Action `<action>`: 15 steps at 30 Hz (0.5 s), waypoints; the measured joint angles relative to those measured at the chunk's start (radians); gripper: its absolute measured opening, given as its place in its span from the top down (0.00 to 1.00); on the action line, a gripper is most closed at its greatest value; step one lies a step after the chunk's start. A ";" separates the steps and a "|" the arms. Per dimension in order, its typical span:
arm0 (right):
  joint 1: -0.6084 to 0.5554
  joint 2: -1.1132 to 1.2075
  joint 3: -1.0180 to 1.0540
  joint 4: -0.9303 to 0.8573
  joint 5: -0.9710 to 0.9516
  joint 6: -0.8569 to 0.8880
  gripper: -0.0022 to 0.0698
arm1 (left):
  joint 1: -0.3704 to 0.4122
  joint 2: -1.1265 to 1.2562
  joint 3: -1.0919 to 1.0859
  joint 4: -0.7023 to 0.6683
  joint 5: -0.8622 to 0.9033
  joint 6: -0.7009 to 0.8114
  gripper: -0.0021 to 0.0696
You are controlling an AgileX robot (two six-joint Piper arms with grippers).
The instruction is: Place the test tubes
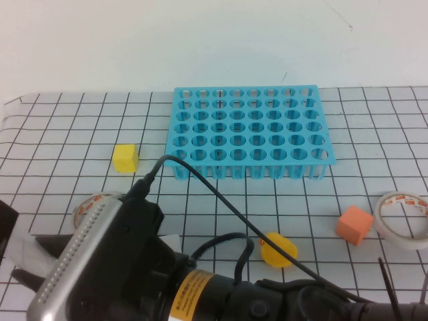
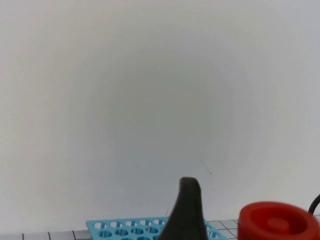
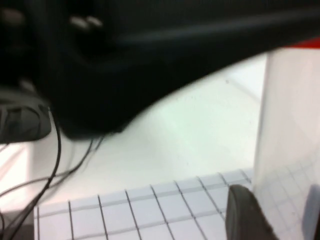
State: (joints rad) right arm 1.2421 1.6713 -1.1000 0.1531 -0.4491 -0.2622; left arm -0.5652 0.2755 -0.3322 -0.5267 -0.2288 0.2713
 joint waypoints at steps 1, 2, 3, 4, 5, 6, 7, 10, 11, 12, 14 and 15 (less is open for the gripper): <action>0.000 0.000 0.000 -0.008 -0.011 -0.002 0.64 | 0.000 0.000 0.000 -0.025 0.000 0.018 0.21; 0.002 0.000 0.000 -0.018 -0.019 -0.002 0.64 | 0.000 0.000 0.000 -0.052 0.004 0.035 0.21; 0.002 0.000 0.000 -0.027 -0.025 -0.002 0.64 | 0.000 0.000 0.000 -0.062 0.016 0.040 0.21; 0.002 0.000 0.000 -0.048 -0.030 -0.002 0.64 | 0.000 0.000 0.000 -0.073 0.042 0.050 0.21; 0.002 0.000 0.000 -0.056 -0.030 -0.002 0.64 | 0.000 0.000 0.000 -0.080 0.053 0.054 0.21; 0.002 0.000 0.000 -0.068 -0.027 -0.002 0.64 | 0.000 0.000 0.000 -0.082 0.055 0.059 0.22; 0.002 0.000 0.000 -0.073 -0.021 -0.004 0.64 | -0.001 0.000 0.000 -0.084 0.056 0.059 0.24; 0.002 0.000 0.000 -0.090 0.002 -0.004 0.64 | -0.001 0.000 0.000 -0.086 0.054 0.061 0.35; 0.002 0.000 0.000 -0.092 0.006 -0.004 0.64 | -0.001 0.000 0.000 -0.086 0.054 0.061 0.39; 0.002 0.000 0.000 -0.094 0.009 -0.004 0.64 | -0.001 0.000 0.000 -0.088 0.054 0.061 0.46; 0.002 0.000 0.000 -0.094 0.009 -0.004 0.64 | -0.001 0.000 0.000 -0.089 0.061 0.061 0.57; 0.002 0.000 0.000 -0.094 0.013 -0.008 0.64 | -0.001 0.000 0.000 -0.092 0.063 0.061 0.62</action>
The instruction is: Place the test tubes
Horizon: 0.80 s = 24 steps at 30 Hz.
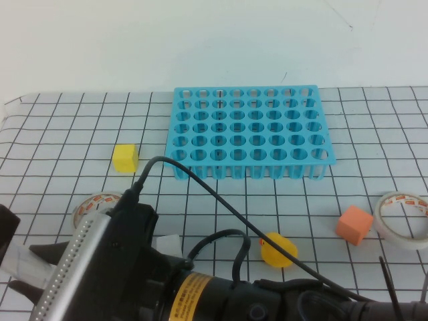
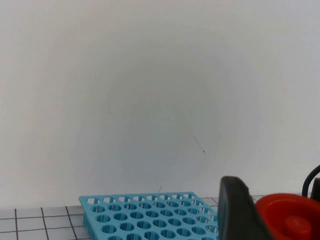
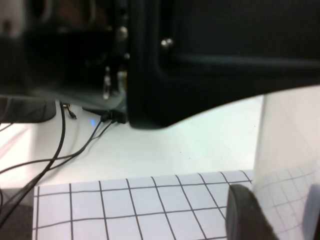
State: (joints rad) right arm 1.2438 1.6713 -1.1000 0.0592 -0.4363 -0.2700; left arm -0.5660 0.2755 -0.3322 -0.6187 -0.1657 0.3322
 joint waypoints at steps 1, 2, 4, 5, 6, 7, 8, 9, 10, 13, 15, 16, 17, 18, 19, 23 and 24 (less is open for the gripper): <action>0.000 0.000 0.000 0.000 0.002 0.000 0.64 | 0.000 0.000 0.000 0.001 0.002 0.000 0.62; 0.000 0.000 0.000 0.000 0.004 -0.005 0.64 | 0.000 0.000 0.000 0.001 0.005 0.001 0.62; 0.000 0.000 0.000 0.000 0.009 -0.010 0.64 | 0.000 0.000 0.000 0.001 0.006 0.002 0.62; 0.000 0.000 0.000 0.000 0.010 -0.012 0.64 | 0.000 0.000 0.000 0.001 0.008 0.003 0.62; 0.000 0.000 0.000 0.000 0.013 -0.012 0.64 | 0.000 0.000 0.000 0.001 0.011 0.003 0.62; 0.000 0.000 0.000 0.005 0.015 -0.012 0.64 | 0.000 0.000 0.000 0.001 0.013 0.003 0.62; 0.000 0.000 0.000 0.013 0.017 -0.014 0.64 | 0.000 0.000 0.000 0.001 0.013 0.003 0.62; 0.000 0.000 0.000 0.024 0.017 -0.016 0.64 | 0.000 0.000 0.000 0.001 0.014 0.005 0.62; 0.000 0.000 0.000 0.030 0.017 -0.018 0.64 | 0.000 0.000 0.000 0.001 0.014 0.005 0.62; 0.000 -0.004 0.000 0.042 0.027 -0.012 0.64 | 0.000 0.000 0.000 0.001 0.017 0.005 0.62; 0.000 -0.019 0.000 0.042 0.059 -0.010 0.59 | 0.000 0.000 0.000 -0.001 0.018 0.008 0.62; 0.000 -0.029 0.000 0.042 0.087 -0.010 0.52 | 0.000 0.000 0.000 -0.001 0.018 0.016 0.62; 0.000 -0.045 0.000 0.043 0.117 -0.012 0.44 | 0.000 0.000 0.000 -0.001 0.011 0.024 0.62; 0.000 -0.065 0.000 0.043 0.148 -0.026 0.37 | 0.000 0.000 0.000 -0.001 0.004 0.029 0.62; -0.001 -0.088 0.000 0.043 0.181 -0.042 0.32 | 0.000 0.002 0.000 -0.001 -0.007 0.034 0.62; -0.001 -0.198 0.000 0.043 0.325 -0.123 0.25 | 0.000 0.004 0.000 -0.001 -0.077 0.048 0.62; -0.001 -0.221 0.000 0.043 0.360 -0.138 0.26 | 0.000 0.008 0.000 -0.001 -0.102 0.048 0.62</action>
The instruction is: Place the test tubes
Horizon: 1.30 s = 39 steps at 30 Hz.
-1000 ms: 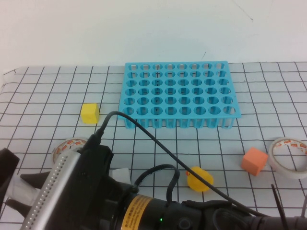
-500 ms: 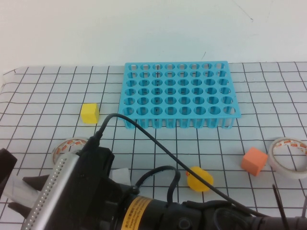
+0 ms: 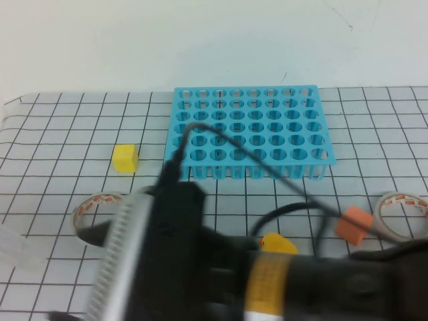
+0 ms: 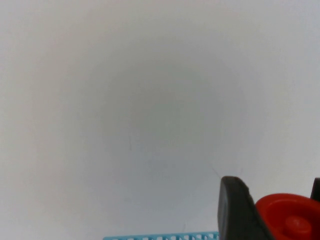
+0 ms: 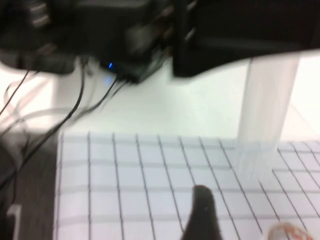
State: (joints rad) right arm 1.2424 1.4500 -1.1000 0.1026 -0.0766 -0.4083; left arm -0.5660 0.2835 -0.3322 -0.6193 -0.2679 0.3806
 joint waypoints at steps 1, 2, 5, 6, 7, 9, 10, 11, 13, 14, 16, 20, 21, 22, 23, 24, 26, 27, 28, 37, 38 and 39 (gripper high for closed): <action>0.000 -0.029 0.000 0.000 0.049 -0.019 0.28 | 0.000 0.007 0.000 0.000 -0.026 0.000 0.62; 0.000 -0.051 0.000 0.000 0.101 -0.026 0.30 | 0.000 0.014 0.000 0.000 -0.047 0.000 0.62; 0.000 -0.130 0.000 -0.017 0.256 -0.039 0.48 | 0.000 0.050 0.000 0.007 -0.110 0.000 0.62; 0.000 -0.154 0.000 -0.039 0.312 -0.044 0.56 | 0.000 0.069 -0.006 0.010 -0.117 0.000 0.62; 0.000 -0.177 0.000 -0.066 0.367 -0.046 0.66 | 0.000 0.092 -0.017 0.018 -0.122 0.000 0.62; 0.000 -0.218 0.000 -0.115 0.466 -0.046 0.82 | 0.000 0.149 -0.045 0.036 -0.134 0.000 0.62; 0.000 -0.240 0.000 -0.143 0.516 -0.034 0.87 | 0.000 0.174 -0.061 0.042 -0.139 0.000 0.62; 0.000 -0.257 0.000 -0.168 0.564 -0.015 0.90 | 0.000 0.206 -0.079 0.057 -0.150 0.000 0.62; 0.000 -0.299 0.000 -0.240 0.655 0.054 0.94 | 0.000 0.268 -0.110 0.081 -0.184 0.000 0.62; 0.000 -0.318 0.000 -0.284 0.691 0.090 0.95 | 0.000 0.304 -0.125 0.092 -0.212 0.000 0.62; 0.000 -0.353 0.000 -0.384 0.789 0.193 0.96 | 0.000 0.378 -0.150 0.108 -0.269 0.000 0.62; 0.000 -0.413 0.002 -0.544 0.958 0.339 0.96 | 0.000 0.518 -0.212 0.125 -0.335 -0.011 0.62; 0.000 -0.433 0.008 -0.577 0.985 0.363 0.96 | 0.000 0.554 -0.231 0.128 -0.338 -0.022 0.62; 0.000 -0.456 0.017 -0.604 1.004 0.385 0.96 | 0.000 0.584 -0.247 0.130 -0.331 -0.029 0.62; 0.000 -0.476 0.028 -0.630 1.006 0.408 0.96 | 0.000 0.621 -0.268 0.135 -0.321 -0.033 0.62; 0.000 -0.504 0.046 -0.656 1.006 0.429 0.96 | 0.000 0.658 -0.292 0.141 -0.306 -0.037 0.62; 0.000 -0.565 0.093 -0.699 1.004 0.477 0.96 | 0.000 0.729 -0.340 0.166 -0.261 -0.044 0.62; 0.000 -0.596 0.121 -0.720 1.004 0.502 0.96 | 0.000 0.762 -0.367 0.182 -0.229 -0.044 0.62; 0.000 -0.628 0.151 -0.738 1.000 0.530 0.96 | 0.000 0.787 -0.396 0.197 -0.201 -0.044 0.62; 0.000 -0.902 0.467 -0.811 0.943 0.741 0.96 | 0.000 1.022 -0.630 0.295 0.039 -0.045 0.62; 0.000 -0.924 0.493 -0.818 0.939 0.766 0.96 | 0.000 1.040 -0.649 0.310 0.053 -0.045 0.62; 0.000 -0.945 0.515 -0.822 0.939 0.793 0.96 | 0.000 1.054 -0.666 0.316 0.064 -0.045 0.62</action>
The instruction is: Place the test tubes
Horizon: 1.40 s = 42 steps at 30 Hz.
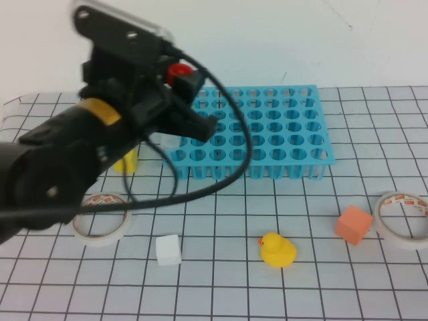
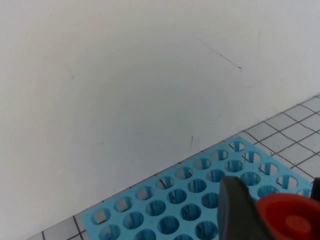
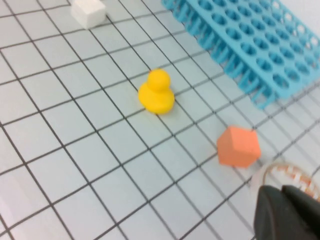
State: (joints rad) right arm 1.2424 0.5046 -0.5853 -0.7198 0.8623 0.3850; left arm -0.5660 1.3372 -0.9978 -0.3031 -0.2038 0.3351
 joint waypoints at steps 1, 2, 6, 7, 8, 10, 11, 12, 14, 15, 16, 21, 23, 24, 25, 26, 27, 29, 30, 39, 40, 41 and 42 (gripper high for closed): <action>0.000 -0.015 0.014 -0.004 0.004 0.027 0.96 | 0.000 0.016 -0.015 0.010 0.012 0.000 0.62; 0.000 -0.031 0.029 -0.007 0.006 0.049 0.96 | 0.005 0.031 -0.029 0.014 0.023 -0.001 0.62; 0.000 -0.065 0.059 -0.009 0.040 0.085 0.96 | 0.047 0.068 -0.071 0.023 0.041 -0.041 0.62; 0.000 -0.067 0.064 -0.009 0.050 0.089 0.96 | 0.063 0.076 -0.080 0.023 0.045 -0.064 0.62; 0.000 -0.069 0.064 -0.009 0.068 0.089 0.96 | 0.079 0.083 -0.089 0.025 0.045 -0.086 0.62; 0.000 -0.069 0.064 -0.009 0.097 0.093 0.96 | 0.104 0.101 -0.106 0.043 0.048 -0.113 0.62; 0.000 -0.069 0.064 -0.009 0.108 0.093 0.96 | 0.116 0.112 -0.115 0.057 0.049 -0.126 0.62; 0.000 -0.069 0.064 -0.009 0.117 0.093 0.97 | 0.127 0.121 -0.124 0.069 0.050 -0.137 0.62; 0.000 -0.069 0.064 -0.009 0.125 0.095 0.97 | 0.142 0.161 -0.151 0.114 0.052 -0.182 0.62; 0.000 -0.069 0.064 -0.009 0.124 0.095 0.97 | 0.144 0.175 -0.156 0.130 0.043 -0.197 0.62; 0.000 -0.069 0.064 -0.009 0.126 0.095 0.97 | 0.144 0.190 -0.161 0.146 0.023 -0.213 0.62; 0.000 -0.069 0.064 -0.009 0.126 0.095 0.97 | 0.146 0.269 -0.164 0.223 -0.162 -0.305 0.62; 0.000 -0.069 0.064 -0.009 0.128 0.095 0.97 | 0.155 0.300 -0.166 0.244 -0.214 -0.361 0.62; 0.000 -0.069 0.064 -0.009 0.128 0.095 0.97 | 0.163 0.317 -0.169 0.257 -0.232 -0.401 0.62; 0.000 -0.069 0.064 -0.009 0.128 0.095 0.97 | 0.170 0.334 -0.168 0.264 -0.248 -0.444 0.62; 0.000 -0.069 0.064 -0.009 0.128 0.095 0.97 | 0.182 0.352 -0.169 0.271 -0.259 -0.488 0.62; 0.000 -0.069 0.064 -0.009 0.128 0.095 0.97 | 0.193 0.367 -0.169 0.276 -0.269 -0.521 0.62; 0.000 -0.069 0.064 -0.009 0.128 0.095 0.97 | 0.224 0.406 -0.169 0.303 -0.299 -0.593 0.62; 0.000 -0.069 0.064 -0.009 0.128 0.095 0.97 | 0.240 0.426 -0.169 0.324 -0.317 -0.630 0.62; 0.000 -0.069 0.064 -0.009 0.129 0.095 0.97 | 0.288 0.564 -0.171 0.580 -0.579 -0.847 0.62; 0.000 -0.069 0.064 -0.009 0.129 0.095 0.97 | 0.288 0.575 -0.171 0.582 -0.596 -0.847 0.62; 0.000 -0.069 0.064 -0.009 0.130 0.095 0.97 | 0.288 0.584 -0.171 0.585 -0.608 -0.847 0.62; 0.000 -0.069 0.064 -0.009 0.130 0.095 0.97 | 0.288 0.595 -0.173 0.585 -0.614 -0.845 0.62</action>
State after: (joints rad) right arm 1.2424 0.4359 -0.5211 -0.7288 0.9925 0.4804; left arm -0.2777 1.9324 -1.1710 0.2817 -0.8175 -0.5102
